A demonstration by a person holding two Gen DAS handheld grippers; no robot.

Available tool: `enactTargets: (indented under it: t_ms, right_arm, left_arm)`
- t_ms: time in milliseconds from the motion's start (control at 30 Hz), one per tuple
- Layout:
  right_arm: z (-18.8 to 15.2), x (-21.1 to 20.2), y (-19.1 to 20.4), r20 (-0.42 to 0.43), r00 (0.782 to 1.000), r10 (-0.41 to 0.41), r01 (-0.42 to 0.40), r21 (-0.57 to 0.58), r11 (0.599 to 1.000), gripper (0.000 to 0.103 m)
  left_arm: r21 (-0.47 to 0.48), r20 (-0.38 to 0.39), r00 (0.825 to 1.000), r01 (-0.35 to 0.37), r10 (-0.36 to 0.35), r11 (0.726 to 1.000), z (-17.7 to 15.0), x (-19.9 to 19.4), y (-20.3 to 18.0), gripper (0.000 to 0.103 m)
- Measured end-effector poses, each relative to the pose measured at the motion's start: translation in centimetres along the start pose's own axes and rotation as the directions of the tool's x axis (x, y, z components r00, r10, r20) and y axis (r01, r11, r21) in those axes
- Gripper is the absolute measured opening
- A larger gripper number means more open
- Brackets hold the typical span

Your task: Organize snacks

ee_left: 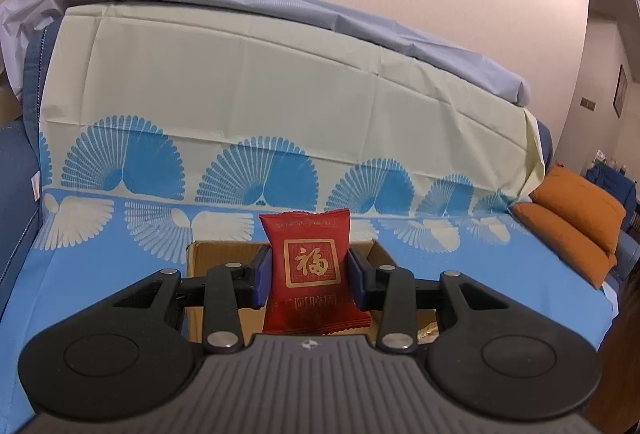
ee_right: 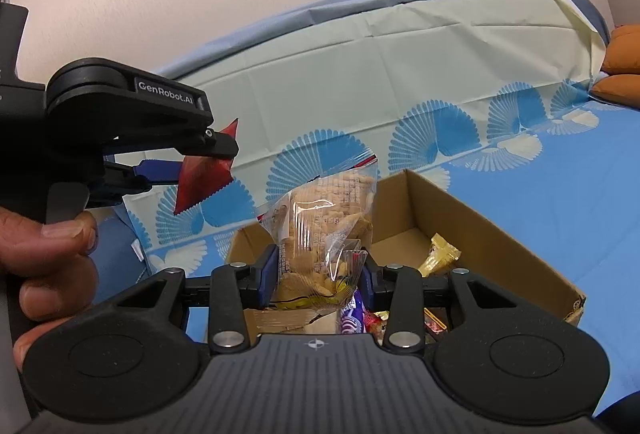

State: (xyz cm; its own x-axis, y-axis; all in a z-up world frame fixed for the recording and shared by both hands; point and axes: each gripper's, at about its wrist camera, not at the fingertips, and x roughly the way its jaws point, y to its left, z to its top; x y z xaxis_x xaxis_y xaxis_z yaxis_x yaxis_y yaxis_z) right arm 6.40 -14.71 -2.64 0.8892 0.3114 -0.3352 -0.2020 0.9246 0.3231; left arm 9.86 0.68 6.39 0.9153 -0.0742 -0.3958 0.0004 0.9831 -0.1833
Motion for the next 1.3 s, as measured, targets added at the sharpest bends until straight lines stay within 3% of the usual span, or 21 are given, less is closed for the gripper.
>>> enactTargets:
  t_ms: [367,500,567,700,867,1133,1300]
  right_arm:
    - [-0.3,0.2,0.3,-0.022,1.0,0.0,0.0,-0.01,1.0,0.042]
    - [-0.3,0.3,0.3,-0.031,1.0,-0.003,0.003,-0.006,1.0,0.047]
    - [-0.4,0.4,0.5,-0.04,0.999,-0.014,0.013,-0.016,1.0,0.077]
    - [-0.4,0.2,1.2,-0.036,0.999,-0.006,0.005,-0.029,1.0,0.084]
    - [-0.2,-0.1,1.6,-0.041,0.999,-0.016,0.014,-0.034,0.999,0.102]
    - [0.4,-1.2,2.5,-0.059,0.996,-0.063,0.059,-0.068,0.996,0.102]
    - [1.8,-2.4,1.8,-0.064,0.988,-0.143,0.139,-0.071,0.988,0.102]
  left_arm:
    - [0.003,-0.012,1.0,0.006,-0.006,1.0,-0.1,-0.3,0.0,0.043]
    - [0.018,-0.035,0.999,0.014,-0.014,1.0,0.0,-0.3,-0.2,0.05]
    - [0.036,-0.041,0.999,0.007,-0.006,0.999,-0.1,-0.3,-0.4,0.061]
    - [0.046,-0.021,1.0,0.009,-0.008,0.999,-0.5,-1.4,-0.2,0.065]
    - [0.042,0.014,1.0,-0.009,0.008,0.999,-1.0,-3.9,0.4,0.072]
    - [0.079,0.101,0.994,-0.055,0.047,0.995,-1.9,-10.3,1.1,0.085]
    - [0.049,0.065,0.997,-0.054,0.051,0.997,-4.1,-12.7,1.7,0.086]
